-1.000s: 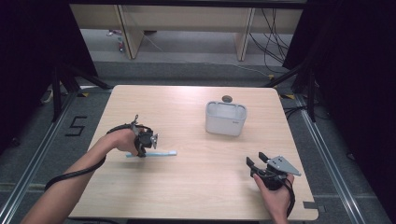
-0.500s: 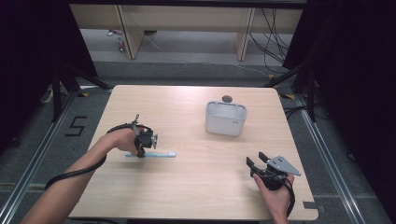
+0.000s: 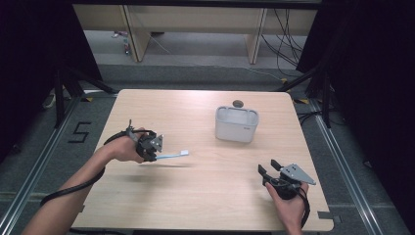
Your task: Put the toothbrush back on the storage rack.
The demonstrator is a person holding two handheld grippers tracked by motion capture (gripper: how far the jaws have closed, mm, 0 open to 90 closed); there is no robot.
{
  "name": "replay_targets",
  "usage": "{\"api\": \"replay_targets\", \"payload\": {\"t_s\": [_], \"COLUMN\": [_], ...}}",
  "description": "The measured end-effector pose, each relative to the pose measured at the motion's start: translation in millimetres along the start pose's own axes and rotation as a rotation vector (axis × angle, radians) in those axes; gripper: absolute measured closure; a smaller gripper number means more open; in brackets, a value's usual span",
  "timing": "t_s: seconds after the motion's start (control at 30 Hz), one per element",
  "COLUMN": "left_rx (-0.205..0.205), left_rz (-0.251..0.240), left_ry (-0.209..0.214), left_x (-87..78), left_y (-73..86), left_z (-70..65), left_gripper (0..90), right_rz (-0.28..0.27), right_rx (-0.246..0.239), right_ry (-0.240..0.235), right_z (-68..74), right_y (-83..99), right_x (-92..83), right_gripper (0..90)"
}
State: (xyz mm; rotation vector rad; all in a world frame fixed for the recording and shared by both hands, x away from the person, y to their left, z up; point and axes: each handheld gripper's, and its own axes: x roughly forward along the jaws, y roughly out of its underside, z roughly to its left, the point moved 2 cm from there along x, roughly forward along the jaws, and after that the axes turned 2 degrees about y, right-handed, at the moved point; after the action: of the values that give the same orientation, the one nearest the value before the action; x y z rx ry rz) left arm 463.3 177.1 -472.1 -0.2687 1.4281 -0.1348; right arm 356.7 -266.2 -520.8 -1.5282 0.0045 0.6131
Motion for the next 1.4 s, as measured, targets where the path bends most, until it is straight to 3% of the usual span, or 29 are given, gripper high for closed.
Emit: {"api": "replay_targets", "payload": {"t_s": [0.07,0.1,0.13,0.23,0.27,0.33,0.37,0.43,0.47,0.5,0.6,0.63,0.67,0.7,0.73,0.8,0.83,0.97,1.13,1.17,1.23,1.3,1.37,1.4], "left_rx": [-0.011,-0.026,-0.039,-0.093,-0.078,-0.108,-0.105,-0.143,-0.111,-0.116,-0.169,-0.154,-0.185,-0.186,-0.189,-0.198,-0.207,-0.254,-0.366,-0.369,-0.4,-0.417,-0.412,-0.414], "left_rz": [-0.045,-0.079,-0.112,-0.229,-0.238,-0.312,-0.323,-0.392,-0.377,-0.399,-0.494,-0.497,-0.552,-0.566,-0.596,-0.632,-0.656,-0.746,-0.864,-0.888,-0.906,-0.925,-0.961,-0.967], "left_ry": [-0.021,-0.036,-0.041,-0.059,-0.061,-0.081,-0.081,-0.09,-0.102,-0.105,-0.119,-0.124,-0.129,-0.128,-0.13,-0.132,-0.145,-0.168,-0.205,-0.207,-0.216,-0.224,-0.241,-0.25], "left_x": [-4.7,-6.6,-8.1,-10.3,-12.7,-13.4,-14.8,-14.5,-16.7,-17.4,-16.0,-17.4,-16.2,-17.2,-16.6,-16.3,-15.8,-13.1,-7.1,-5.4,-2.6,0.0,1.7,1.8], "left_y": [0.9,1.6,2.4,4.2,5.5,6.3,7.0,6.6,8.1,8.2,6.4,7.2,5.8,6.0,5.3,4.4,3.7,1.8,0.1,-0.6,-1.4,-3.3,-6.3,-7.9], "left_z": [-0.8,-1.5,-2.2,-5.2,-4.6,-7.3,-7.7,-11.6,-11.6,-13.5,-20.6,-21.7,-25.5,-29.4,-32.2,-39.6,-43.4,-54.7,-67.6,-68.8,-73.8,-77.8,-82.2,-85.2], "left_gripper": [83.6,83.6,83.6,83.6,83.6,83.6,83.6,83.6,83.6,83.6,83.6,83.6,83.6,83.6,83.6,83.6,83.5,83.6,83.6,83.6,83.6,83.6,83.6,83.6], "right_rz": [0.0,-0.006,-0.006,0.001,-0.001,-0.02,-0.03,-0.026,-0.03,-0.033,-0.051,-0.05,-0.061,-0.061,-0.085,-0.097,-0.1,-0.112,-0.12,-0.125,-0.099,-0.122,-0.124,-0.115], "right_rx": [0.0,-0.032,-0.032,0.005,-0.003,-0.02,-0.007,0.012,0.011,0.01,-0.007,0.013,0.023,0.011,0.032,0.025,0.049,0.056,0.086,0.088,0.079,0.077,0.073,0.045], "right_ry": [0.0,0.012,0.012,-0.006,-0.008,-0.005,-0.025,-0.032,-0.034,-0.038,-0.014,-0.028,-0.042,-0.024,-0.044,-0.033,-0.064,-0.087,-0.103,-0.115,-0.109,-0.145,-0.141,-0.126], "right_z": [0.1,-2.0,-2.0,0.6,-0.3,-1.5,-0.5,1.1,1.3,1.6,0.6,2.2,3.3,2.7,4.7,4.9,7.1,11.4,19.4,21.7,25.4,29.8,33.8,33.8], "right_y": [0.0,-0.6,-0.6,-0.2,-0.5,-0.6,-0.6,-0.6,-0.7,-1.2,-2.9,-3.7,-4.2,-5.5,-6.3,-8.1,-8.5,-10.6,-13.4,-14.4,-16.3,-18.6,-21.1,-22.4], "right_x": [0.0,-0.2,-0.2,0.2,-0.1,1.1,2.0,2.0,2.2,1.9,0.7,-0.1,0.6,-1.4,-0.4,-2.3,-1.6,-0.8,-1.6,-0.8,-2.0,1.0,1.6,1.5], "right_gripper": [43.3,43.4,43.4,43.3,43.3,43.5,43.5,43.5,43.4,43.4,42.8,42.3,41.7,41.5,41.4,41.1,40.9,40.8,41.4,41.9,42.3,42.6,42.7,42.9]}}
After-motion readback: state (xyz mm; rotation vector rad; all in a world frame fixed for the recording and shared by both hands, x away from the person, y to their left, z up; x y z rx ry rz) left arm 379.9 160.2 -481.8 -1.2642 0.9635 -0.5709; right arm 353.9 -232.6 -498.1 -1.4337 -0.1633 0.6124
